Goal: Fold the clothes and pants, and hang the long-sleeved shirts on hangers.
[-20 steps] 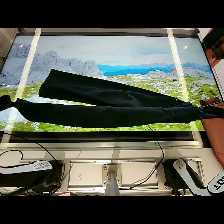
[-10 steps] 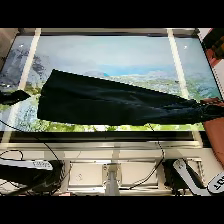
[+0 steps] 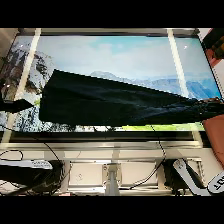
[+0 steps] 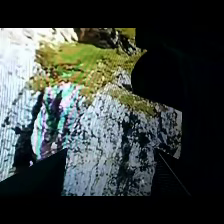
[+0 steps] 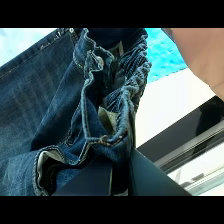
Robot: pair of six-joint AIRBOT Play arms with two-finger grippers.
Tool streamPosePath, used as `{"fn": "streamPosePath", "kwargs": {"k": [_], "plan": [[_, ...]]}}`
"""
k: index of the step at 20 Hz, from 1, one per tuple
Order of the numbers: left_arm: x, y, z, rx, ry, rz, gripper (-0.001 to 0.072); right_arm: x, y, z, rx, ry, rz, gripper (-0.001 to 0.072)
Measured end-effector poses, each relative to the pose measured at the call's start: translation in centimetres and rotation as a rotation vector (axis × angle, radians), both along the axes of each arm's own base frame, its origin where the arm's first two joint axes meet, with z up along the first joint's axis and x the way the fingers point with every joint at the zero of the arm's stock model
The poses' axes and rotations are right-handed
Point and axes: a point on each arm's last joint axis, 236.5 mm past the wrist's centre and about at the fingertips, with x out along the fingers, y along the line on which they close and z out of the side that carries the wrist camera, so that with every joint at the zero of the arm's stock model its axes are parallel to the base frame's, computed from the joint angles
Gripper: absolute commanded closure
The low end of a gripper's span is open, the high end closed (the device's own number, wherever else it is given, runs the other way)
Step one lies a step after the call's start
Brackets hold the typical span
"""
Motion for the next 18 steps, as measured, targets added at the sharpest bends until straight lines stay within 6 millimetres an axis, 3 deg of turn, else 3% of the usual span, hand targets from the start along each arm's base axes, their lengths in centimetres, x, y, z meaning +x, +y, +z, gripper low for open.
{"fn": "streamPosePath", "kwargs": {"k": [5,8,12,13,14,18], "plan": [[-2.9,-4.0,-2.0,-0.136,-0.019,-0.126,0.0150,0.3,-0.2,0.1,-0.008,-0.013,-0.006,0.0660],[-3.0,-6.1,-2.1,-0.194,-0.088,-0.180,0.0152,0.3,-0.3,0.2,-0.009,-0.015,-0.006,0.0659],[-2.8,-7.2,-2.1,-0.216,-0.142,-0.219,0.0153,0.4,-0.2,0.2,-0.008,-0.020,-0.007,0.0659],[-2.7,-7.3,-2.1,-0.218,-0.148,-0.223,0.0159,0.4,-0.2,0.2,-0.007,-0.021,-0.007,0.0660],[-2.6,-7.5,-2.0,-0.221,-0.156,-0.227,0.0215,0.5,-0.2,0.3,-0.007,-0.023,-0.007,0.0660],[-2.4,-9.3,-1.4,-0.266,-0.164,-0.266,0.0221,0.6,-0.2,0.3,-0.005,-0.027,-0.006,0.0659]]}}
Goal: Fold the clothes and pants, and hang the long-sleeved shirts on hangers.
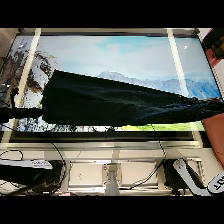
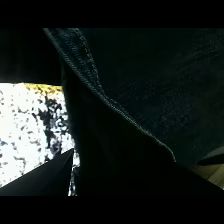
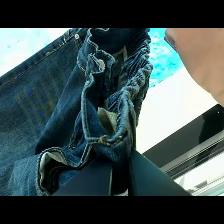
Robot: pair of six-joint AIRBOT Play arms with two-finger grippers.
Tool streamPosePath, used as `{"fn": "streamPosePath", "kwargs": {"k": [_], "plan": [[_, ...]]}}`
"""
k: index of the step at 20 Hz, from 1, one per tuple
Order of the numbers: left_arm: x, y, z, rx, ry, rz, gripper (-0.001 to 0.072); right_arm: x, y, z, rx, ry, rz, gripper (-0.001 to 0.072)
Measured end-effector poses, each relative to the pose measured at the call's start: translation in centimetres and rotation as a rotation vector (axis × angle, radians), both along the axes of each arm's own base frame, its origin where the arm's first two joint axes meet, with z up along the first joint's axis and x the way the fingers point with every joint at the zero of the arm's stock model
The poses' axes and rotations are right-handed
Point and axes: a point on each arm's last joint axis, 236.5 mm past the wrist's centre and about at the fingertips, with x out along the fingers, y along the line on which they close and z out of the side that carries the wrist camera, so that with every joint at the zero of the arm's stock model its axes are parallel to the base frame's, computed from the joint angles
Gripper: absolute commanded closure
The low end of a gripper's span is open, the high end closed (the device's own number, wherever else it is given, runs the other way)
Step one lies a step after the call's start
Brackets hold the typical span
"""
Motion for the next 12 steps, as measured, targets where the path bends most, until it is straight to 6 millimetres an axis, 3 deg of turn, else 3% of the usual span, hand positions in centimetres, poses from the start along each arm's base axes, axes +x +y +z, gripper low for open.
{"fn": "streamPosePath", "kwargs": {"k": [1,2,6,8,10,12], "plan": [[-0.1,-0.6,0.0,-0.012,0.023,-0.005,0.0339,0.0,0.0,0.0,0.001,-0.002,0.000,0.0659],[-0.3,-1.2,-0.1,-0.018,0.051,-0.016,0.0687,0.1,0.1,0.1,0.003,-0.005,0.001,0.0659],[-1.4,-3.2,-0.2,-0.034,0.145,-0.068,0.0684,0.4,0.3,0.2,0.015,-0.021,0.004,0.0659],[-1.1,-4.0,1.0,-0.081,0.151,-0.072,0.0684,0.6,0.5,0.4,0.022,-0.030,0.006,0.0659],[0.4,-4.7,3.7,-0.175,0.117,-0.040,0.0684,0.7,0.6,0.4,0.025,-0.034,0.007,0.0659],[2.8,-4.9,8.2,-0.314,0.033,0.009,0.0685,0.8,0.7,0.4,0.027,-0.037,0.008,0.0659]]}}
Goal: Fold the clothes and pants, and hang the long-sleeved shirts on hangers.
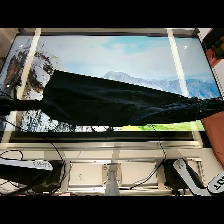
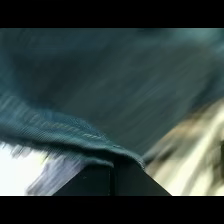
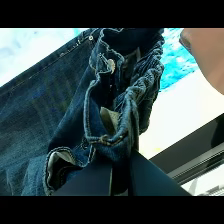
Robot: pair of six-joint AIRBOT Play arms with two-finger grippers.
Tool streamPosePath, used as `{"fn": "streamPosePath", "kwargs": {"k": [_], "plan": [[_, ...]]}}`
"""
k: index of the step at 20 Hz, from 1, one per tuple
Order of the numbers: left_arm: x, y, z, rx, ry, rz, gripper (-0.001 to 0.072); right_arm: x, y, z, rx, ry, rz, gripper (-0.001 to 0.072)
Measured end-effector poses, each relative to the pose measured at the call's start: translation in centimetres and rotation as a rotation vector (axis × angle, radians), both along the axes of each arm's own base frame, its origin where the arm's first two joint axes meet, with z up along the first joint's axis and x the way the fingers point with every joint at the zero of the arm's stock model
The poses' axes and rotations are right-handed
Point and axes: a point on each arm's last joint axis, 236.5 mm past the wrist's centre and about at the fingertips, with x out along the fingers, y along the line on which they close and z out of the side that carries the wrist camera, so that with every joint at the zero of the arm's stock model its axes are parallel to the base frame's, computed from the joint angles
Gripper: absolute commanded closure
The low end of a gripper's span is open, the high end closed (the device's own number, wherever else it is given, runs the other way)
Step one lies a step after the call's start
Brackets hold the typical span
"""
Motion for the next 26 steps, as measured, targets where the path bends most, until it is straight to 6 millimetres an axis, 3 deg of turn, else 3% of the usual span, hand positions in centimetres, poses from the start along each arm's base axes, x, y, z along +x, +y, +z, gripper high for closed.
{"fn": "streamPosePath", "kwargs": {"k": [4,7,9,15,17,20,23,26], "plan": [[4.7,2.0,12.1,-0.325,-0.275,0.181,0.0685,0.1,0.1,0.0,0.000,-0.003,0.005,0.0660],[5.6,4.2,19.3,-0.482,-0.463,0.276,0.0686,0.1,0.1,0.1,-0.001,-0.005,0.007,0.0659],[5.5,4.9,22.3,-0.524,-0.533,0.308,0.0686,0.2,0.2,0.1,0.004,-0.011,0.009,0.0659],[4.5,5.7,28.2,-0.488,-0.646,0.394,0.0689,-0.6,2.1,-0.2,0.064,0.025,0.065,0.0660],[4.7,6.3,28.3,-0.356,-0.622,0.475,0.0689,-1.0,2.7,-0.3,0.084,0.043,0.086,0.0660],[4.5,8.4,25.2,-0.079,-0.473,0.620,0.0689,-1.8,3.6,-0.6,0.112,0.076,0.117,0.0660],[2.7,12.0,19.5,0.226,-0.254,0.742,0.0689,-2.7,3.8,-1.0,0.115,0.115,0.132,0.0660],[-0.2,14.4,12.7,0.484,-0.002,0.736,0.0689,-3.3,3.5,-1.3,0.101,0.141,0.132,0.0660]]}}
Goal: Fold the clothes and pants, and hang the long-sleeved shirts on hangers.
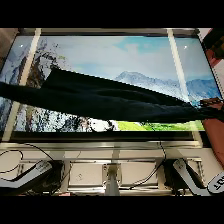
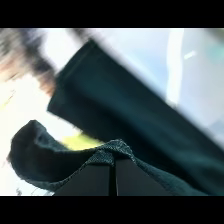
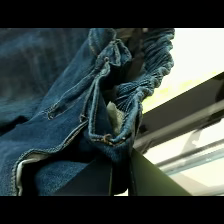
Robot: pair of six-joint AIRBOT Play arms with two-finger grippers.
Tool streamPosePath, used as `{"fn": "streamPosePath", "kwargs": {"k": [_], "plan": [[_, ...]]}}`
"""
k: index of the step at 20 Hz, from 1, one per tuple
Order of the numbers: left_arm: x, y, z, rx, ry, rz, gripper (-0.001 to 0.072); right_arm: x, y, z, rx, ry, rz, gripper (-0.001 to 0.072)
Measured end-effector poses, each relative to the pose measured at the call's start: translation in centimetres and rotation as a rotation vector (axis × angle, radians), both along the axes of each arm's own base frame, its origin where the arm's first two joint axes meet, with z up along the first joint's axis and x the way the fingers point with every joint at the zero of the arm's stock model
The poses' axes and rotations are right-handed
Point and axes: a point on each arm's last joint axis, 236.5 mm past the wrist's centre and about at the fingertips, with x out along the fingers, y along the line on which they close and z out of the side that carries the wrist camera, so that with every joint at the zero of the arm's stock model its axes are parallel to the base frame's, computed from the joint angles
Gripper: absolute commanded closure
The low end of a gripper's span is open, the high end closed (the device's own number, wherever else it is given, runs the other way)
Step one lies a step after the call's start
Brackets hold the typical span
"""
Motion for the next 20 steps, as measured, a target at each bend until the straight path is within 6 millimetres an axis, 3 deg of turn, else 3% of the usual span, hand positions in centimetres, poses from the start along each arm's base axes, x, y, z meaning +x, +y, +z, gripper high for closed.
{"fn": "streamPosePath", "kwargs": {"k": [3,8,11,15,20], "plan": [[-1.6,-0.2,-5.6,0.050,0.240,-0.060,0.0689,-0.3,-0.2,-0.2,-0.011,0.013,-0.001,0.0660],[-1.7,-4.1,-14.8,-0.030,0.536,-0.227,0.0685,-0.1,-0.9,-0.2,-0.036,0.005,-0.009,0.0660],[-1.5,-5.6,-19.2,-0.101,0.645,-0.235,0.0685,0.3,-1.3,-0.1,-0.054,-0.009,-0.017,0.0660],[0.2,-6.7,-21.1,-0.206,0.628,-0.186,0.0685,0.6,-1.8,0.0,-0.072,-0.022,-0.027,0.0660],[5.7,-5.1,-18.4,-0.370,0.392,-0.021,0.0683,1.1,-2.4,0.1,-0.093,-0.043,-0.039,0.0660]]}}
